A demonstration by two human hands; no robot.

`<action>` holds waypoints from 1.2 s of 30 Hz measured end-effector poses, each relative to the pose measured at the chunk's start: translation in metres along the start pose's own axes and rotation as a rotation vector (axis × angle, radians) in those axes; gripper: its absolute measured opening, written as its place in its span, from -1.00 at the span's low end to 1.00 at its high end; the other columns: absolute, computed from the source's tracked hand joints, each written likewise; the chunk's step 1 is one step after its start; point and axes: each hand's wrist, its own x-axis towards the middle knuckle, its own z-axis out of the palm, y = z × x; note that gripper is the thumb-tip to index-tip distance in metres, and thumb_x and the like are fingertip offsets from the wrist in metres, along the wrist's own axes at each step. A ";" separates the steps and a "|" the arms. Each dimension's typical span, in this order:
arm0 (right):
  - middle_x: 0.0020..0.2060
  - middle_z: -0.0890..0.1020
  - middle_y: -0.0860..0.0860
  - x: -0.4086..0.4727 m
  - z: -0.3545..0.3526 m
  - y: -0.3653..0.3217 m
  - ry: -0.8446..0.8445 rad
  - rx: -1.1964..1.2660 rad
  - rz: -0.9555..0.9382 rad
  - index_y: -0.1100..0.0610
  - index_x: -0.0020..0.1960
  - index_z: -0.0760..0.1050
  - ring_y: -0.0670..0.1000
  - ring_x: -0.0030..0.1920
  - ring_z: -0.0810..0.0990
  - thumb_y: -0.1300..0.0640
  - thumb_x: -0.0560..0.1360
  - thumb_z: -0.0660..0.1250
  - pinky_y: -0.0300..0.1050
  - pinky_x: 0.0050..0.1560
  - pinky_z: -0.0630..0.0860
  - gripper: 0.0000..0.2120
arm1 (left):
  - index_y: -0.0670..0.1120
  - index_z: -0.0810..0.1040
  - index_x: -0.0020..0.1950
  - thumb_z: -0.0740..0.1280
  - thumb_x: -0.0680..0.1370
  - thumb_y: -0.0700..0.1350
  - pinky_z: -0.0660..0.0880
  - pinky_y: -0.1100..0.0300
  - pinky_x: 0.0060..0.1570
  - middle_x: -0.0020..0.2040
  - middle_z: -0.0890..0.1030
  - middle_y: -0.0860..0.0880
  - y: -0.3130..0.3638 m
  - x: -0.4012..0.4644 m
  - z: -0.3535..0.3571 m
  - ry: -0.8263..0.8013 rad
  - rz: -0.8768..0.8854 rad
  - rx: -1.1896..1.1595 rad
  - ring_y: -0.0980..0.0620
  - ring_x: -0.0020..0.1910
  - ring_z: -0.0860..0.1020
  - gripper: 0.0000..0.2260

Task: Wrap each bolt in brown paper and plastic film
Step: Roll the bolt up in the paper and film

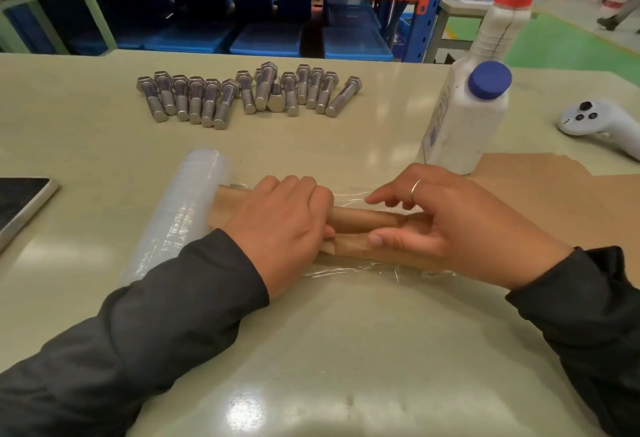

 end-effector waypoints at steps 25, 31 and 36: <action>-0.27 0.58 -0.18 -0.001 -0.013 0.009 -0.141 -0.115 0.075 -0.12 0.06 0.54 -0.14 -0.23 0.52 0.17 0.42 0.34 -0.26 -0.21 0.43 -0.73 | -0.29 0.58 -0.17 0.32 0.43 -0.04 0.38 0.17 -0.54 -0.33 0.55 -0.19 0.002 -0.001 -0.001 0.045 0.026 -0.198 -0.15 -0.47 0.52 -0.72; -0.34 0.61 -0.28 -0.007 -0.030 0.017 -0.352 0.217 0.330 -0.27 -0.01 0.56 -0.28 -0.29 0.54 -0.11 0.38 0.38 -0.46 -0.20 0.39 -0.81 | -0.22 0.58 -0.28 0.49 0.29 -0.09 0.36 0.25 -0.58 -0.39 0.52 -0.13 0.006 0.001 0.010 0.037 0.105 -0.073 -0.08 -0.50 0.49 -0.79; -0.35 0.67 -0.02 -0.005 -0.025 0.015 -0.228 0.346 0.458 -0.10 -0.14 0.63 -0.24 -0.40 0.53 0.06 0.39 0.44 -0.31 -0.18 0.43 -0.92 | -0.18 0.57 -0.29 0.36 0.33 -0.05 0.30 0.28 -0.54 -0.40 0.51 -0.10 0.007 0.004 0.011 0.044 0.115 -0.024 -0.06 -0.51 0.48 -0.81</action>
